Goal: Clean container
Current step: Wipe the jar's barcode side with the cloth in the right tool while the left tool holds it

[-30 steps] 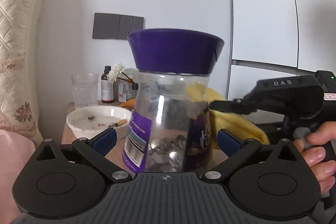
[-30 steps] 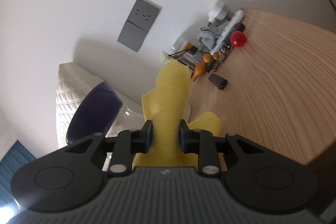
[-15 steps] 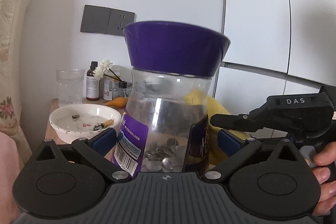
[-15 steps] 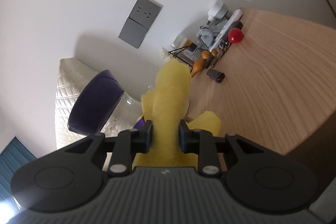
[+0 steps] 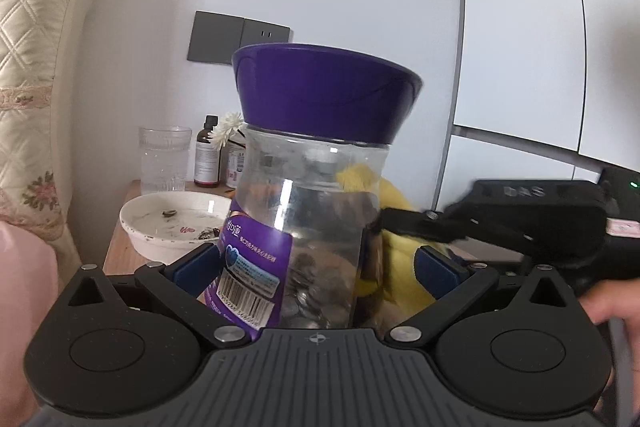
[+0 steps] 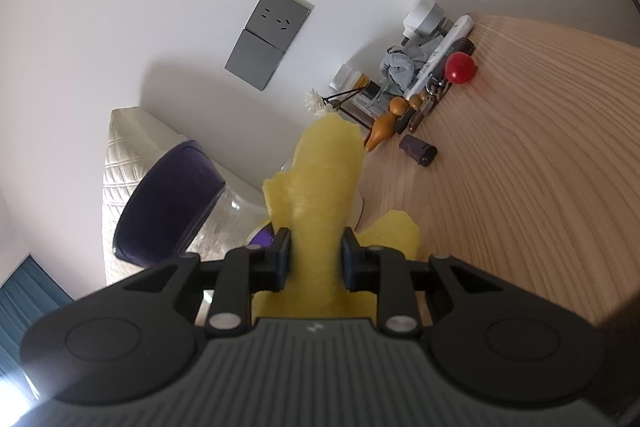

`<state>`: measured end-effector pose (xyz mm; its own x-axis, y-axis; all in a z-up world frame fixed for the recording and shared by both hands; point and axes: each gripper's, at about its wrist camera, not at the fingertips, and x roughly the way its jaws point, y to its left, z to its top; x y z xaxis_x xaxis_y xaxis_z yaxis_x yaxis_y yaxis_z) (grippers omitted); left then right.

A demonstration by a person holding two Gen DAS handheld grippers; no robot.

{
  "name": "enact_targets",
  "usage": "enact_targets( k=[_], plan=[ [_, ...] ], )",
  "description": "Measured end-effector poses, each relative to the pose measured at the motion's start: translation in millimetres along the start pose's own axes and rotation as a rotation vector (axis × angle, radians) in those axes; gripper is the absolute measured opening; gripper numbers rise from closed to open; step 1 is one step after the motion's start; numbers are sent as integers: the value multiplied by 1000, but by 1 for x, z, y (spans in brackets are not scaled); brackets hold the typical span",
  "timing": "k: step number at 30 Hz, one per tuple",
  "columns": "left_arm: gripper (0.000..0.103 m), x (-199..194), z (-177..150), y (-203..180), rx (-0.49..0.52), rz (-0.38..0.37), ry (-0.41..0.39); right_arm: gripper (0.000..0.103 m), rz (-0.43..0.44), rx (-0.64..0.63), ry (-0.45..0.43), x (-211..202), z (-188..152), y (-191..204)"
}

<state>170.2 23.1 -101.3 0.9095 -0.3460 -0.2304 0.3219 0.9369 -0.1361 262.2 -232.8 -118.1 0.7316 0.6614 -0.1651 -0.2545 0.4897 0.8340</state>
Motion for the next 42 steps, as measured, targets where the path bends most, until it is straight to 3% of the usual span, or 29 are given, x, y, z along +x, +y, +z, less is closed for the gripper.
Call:
enact_targets(
  k=[4, 10, 17, 22, 24, 29, 33, 38, 42],
  plan=[
    [103, -4, -2, -7, 13, -19, 6, 27, -7, -11, -4, 11, 11, -5],
    [103, -3, -6, -18, 62, 21, 5, 27, 15, 77, 0, 13, 13, -18],
    [103, -9, -5, -21, 98, 3, -15, 28, 77, 56, -23, -4, 13, 12],
    [103, -9, -6, -27, 144, 12, -14, 27, -7, 72, -8, -7, 2, -1],
    [103, -9, -5, -26, 139, 9, -12, 27, -10, 118, -1, -7, 2, -8],
    [103, -13, -2, -21, 115, -17, -25, 29, 66, 49, -15, -10, 13, 22],
    [103, -11, -3, -23, 152, -8, 1, 28, 45, 35, -5, -10, 9, 17],
    [102, -12, -1, -21, 144, -25, 3, 28, -4, 111, 22, -6, 5, -5],
    [103, -16, 3, -15, 100, -39, -21, 29, 66, 55, 10, -7, 12, 16]
  ],
)
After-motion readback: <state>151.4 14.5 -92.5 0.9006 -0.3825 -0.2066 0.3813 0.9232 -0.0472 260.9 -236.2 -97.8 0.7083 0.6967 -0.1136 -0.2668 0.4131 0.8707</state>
